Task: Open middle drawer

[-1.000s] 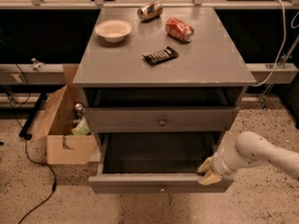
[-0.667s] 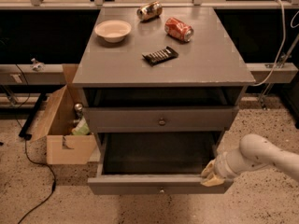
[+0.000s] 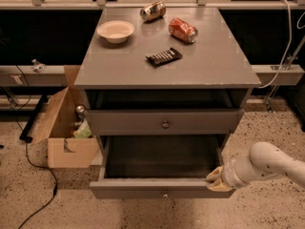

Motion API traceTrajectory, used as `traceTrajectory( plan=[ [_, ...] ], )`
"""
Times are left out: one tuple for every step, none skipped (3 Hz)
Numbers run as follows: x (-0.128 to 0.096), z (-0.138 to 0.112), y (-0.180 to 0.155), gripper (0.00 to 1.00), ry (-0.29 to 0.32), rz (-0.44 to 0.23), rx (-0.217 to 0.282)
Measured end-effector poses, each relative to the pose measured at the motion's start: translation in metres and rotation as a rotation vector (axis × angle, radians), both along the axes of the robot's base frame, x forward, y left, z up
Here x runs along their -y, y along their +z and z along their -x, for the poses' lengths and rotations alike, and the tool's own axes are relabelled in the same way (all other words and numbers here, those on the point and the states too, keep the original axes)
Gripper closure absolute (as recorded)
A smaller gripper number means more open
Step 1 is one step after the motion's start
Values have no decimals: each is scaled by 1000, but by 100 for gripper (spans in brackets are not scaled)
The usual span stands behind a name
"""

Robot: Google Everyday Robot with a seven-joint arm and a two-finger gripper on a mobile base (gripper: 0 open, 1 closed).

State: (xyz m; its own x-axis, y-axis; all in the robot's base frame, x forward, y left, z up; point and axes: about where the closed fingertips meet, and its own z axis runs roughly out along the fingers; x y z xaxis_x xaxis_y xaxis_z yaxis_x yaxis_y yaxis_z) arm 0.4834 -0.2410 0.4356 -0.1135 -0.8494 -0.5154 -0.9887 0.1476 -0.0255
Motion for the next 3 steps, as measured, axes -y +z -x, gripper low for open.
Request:
traceTrajectory(
  plan=[
    [2, 6, 1, 98, -8, -13, 0],
    [2, 6, 1, 75, -8, -13, 0],
    [2, 6, 1, 52, -8, -13, 0]
  ],
)
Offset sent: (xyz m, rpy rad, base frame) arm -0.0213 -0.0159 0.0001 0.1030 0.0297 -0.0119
